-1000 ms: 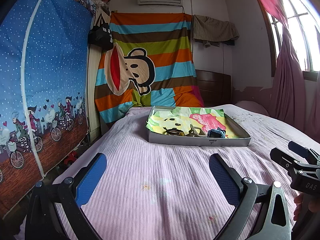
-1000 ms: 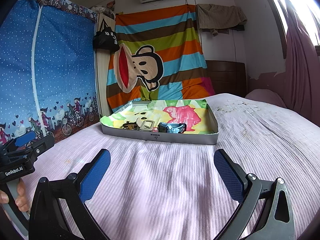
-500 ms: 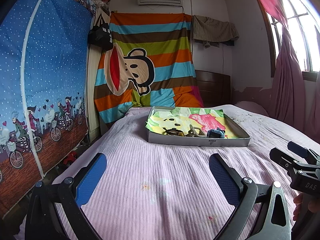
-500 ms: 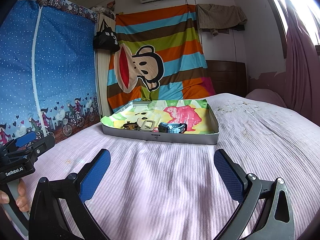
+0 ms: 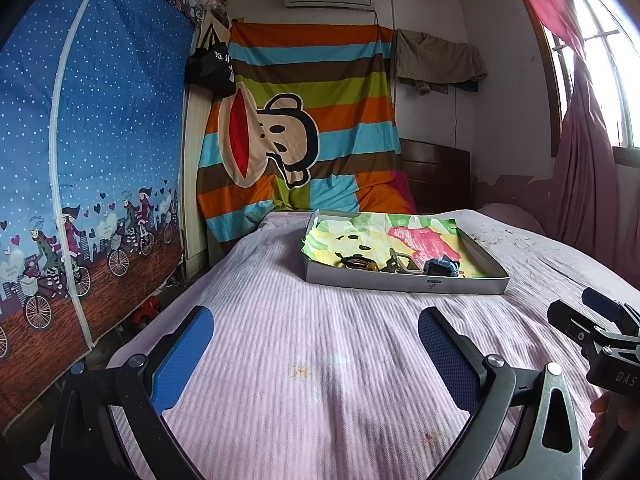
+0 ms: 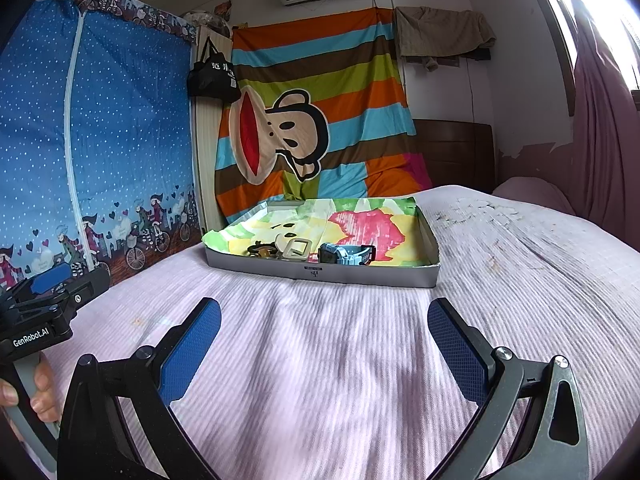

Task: Organize jewelry

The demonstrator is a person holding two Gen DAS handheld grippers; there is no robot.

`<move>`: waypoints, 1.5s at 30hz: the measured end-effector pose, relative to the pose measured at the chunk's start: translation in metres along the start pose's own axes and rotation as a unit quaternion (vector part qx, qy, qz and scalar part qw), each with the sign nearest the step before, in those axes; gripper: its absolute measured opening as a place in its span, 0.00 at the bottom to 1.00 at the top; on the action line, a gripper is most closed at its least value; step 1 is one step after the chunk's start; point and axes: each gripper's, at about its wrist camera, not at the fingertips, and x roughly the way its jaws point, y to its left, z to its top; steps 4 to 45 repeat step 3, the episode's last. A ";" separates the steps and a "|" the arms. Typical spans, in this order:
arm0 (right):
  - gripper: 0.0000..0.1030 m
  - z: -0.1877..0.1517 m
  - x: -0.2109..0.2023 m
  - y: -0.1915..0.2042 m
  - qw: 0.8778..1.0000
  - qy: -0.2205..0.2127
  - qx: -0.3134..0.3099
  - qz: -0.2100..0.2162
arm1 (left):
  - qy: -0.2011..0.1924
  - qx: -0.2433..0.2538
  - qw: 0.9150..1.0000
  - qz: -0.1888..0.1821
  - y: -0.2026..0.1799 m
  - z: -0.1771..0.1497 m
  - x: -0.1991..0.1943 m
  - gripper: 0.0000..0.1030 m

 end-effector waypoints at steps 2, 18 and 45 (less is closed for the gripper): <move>0.98 0.000 0.000 -0.001 1.000 0.000 0.001 0.000 | 0.000 0.000 1.000 0.000 0.000 0.000 0.000 1.00; 0.98 0.000 0.000 0.000 1.000 0.000 0.000 0.000 | 0.000 0.000 1.000 0.001 0.000 0.000 0.000 1.00; 0.98 0.000 0.000 0.000 1.000 0.000 0.000 0.000 | 0.000 0.000 1.000 0.001 0.000 0.000 0.000 1.00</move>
